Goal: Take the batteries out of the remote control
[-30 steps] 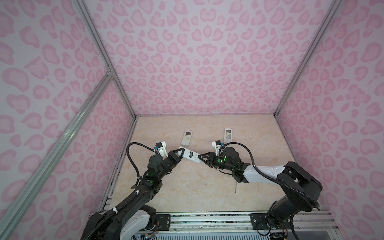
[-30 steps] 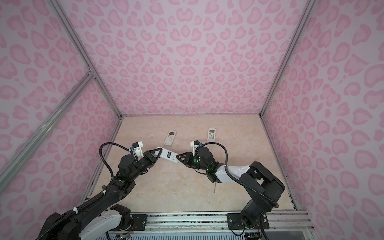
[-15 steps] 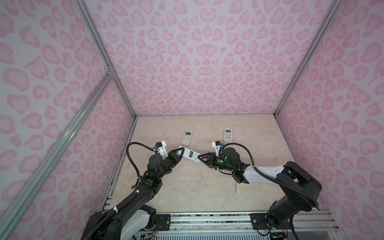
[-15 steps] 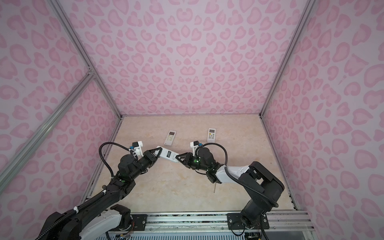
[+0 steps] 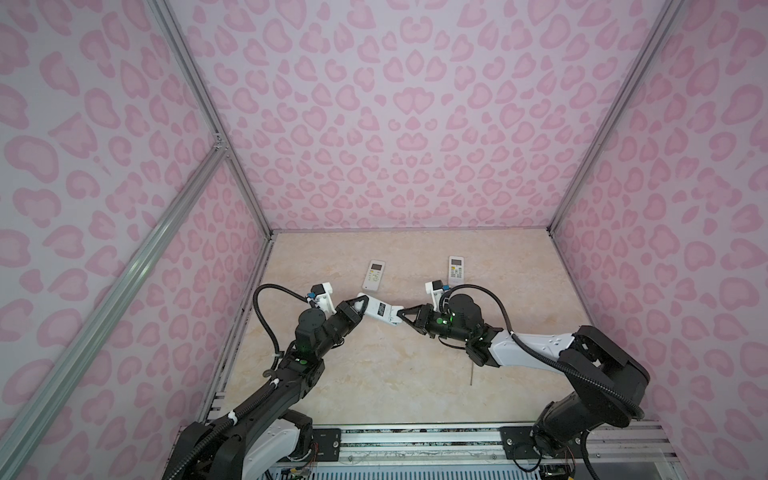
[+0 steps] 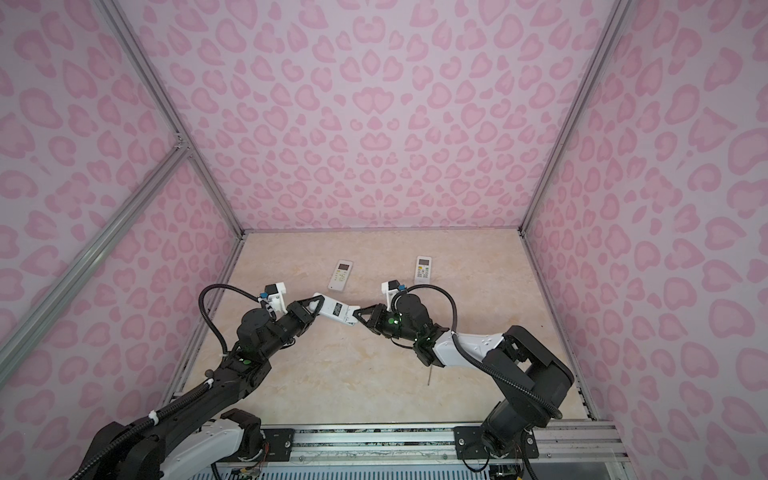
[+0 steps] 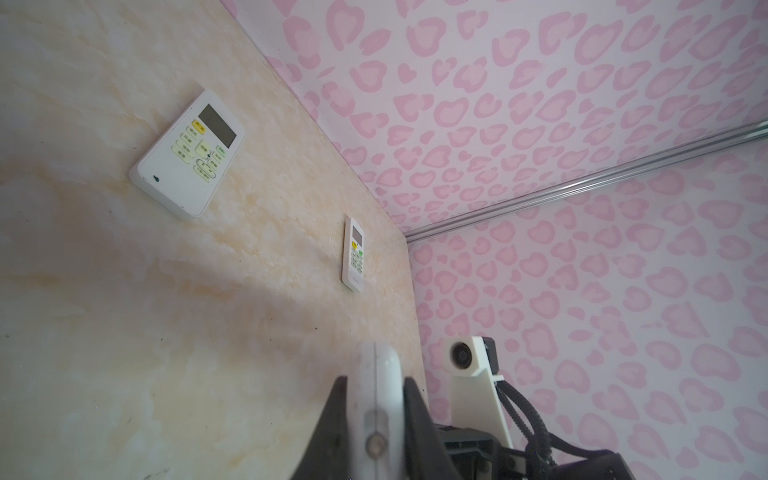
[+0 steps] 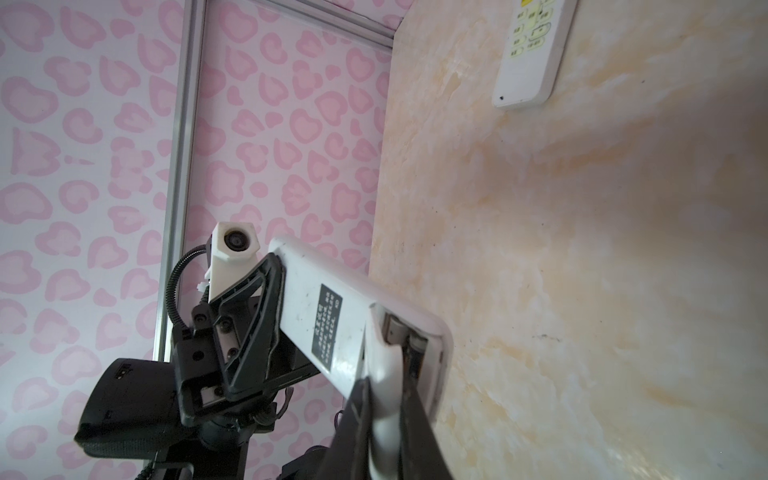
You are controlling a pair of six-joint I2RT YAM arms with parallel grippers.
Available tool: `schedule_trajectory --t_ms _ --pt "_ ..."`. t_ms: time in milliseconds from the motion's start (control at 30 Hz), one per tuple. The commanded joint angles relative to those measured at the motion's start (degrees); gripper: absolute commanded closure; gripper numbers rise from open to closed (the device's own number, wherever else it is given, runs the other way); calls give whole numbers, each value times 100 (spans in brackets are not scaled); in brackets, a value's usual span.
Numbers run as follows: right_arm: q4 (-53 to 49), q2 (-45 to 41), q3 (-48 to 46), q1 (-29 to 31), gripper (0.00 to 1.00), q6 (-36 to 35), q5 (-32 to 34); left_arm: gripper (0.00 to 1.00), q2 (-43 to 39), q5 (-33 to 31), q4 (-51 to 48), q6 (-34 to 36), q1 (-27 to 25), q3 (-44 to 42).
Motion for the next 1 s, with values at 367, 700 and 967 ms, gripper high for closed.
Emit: schedule_trajectory --t_ms 367,700,967 --pt "11 -39 25 -19 98 -79 -144 96 151 189 322 -13 104 28" --pt "-1218 -359 82 -562 100 -821 -155 96 543 236 191 88 157 29" --pt "-5636 -198 1505 -1173 98 -3869 1670 96 1791 548 341 18 148 158"
